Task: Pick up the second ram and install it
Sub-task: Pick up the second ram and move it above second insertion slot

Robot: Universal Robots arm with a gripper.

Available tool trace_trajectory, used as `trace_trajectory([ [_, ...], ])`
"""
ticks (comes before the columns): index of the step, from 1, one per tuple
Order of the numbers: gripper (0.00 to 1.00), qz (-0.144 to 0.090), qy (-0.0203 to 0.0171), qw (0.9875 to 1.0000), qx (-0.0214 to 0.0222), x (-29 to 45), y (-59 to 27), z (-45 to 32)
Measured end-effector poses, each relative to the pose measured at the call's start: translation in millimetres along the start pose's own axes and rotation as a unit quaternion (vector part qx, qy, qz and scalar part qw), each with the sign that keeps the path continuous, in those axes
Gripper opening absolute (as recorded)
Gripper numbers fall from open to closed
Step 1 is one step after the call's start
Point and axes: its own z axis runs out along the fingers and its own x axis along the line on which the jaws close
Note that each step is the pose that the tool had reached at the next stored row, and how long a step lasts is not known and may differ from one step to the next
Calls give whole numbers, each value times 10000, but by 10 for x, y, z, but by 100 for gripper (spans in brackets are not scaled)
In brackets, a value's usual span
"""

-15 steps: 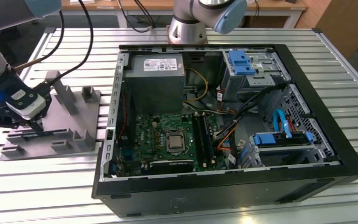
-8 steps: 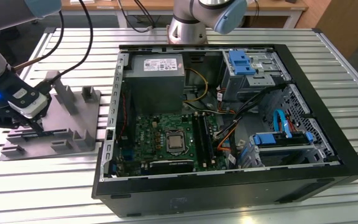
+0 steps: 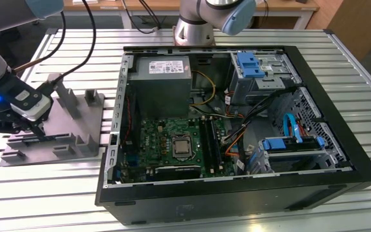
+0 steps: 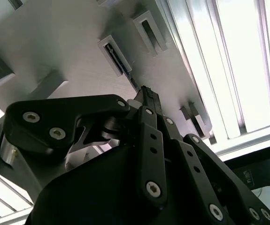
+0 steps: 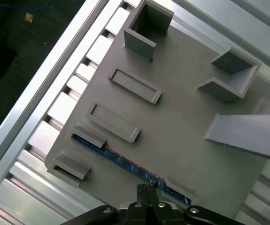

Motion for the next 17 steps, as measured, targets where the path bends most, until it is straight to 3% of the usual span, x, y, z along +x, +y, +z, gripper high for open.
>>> trace_trajectory([
  [17,10,-546,2,9985,-8,0,0,0],
])
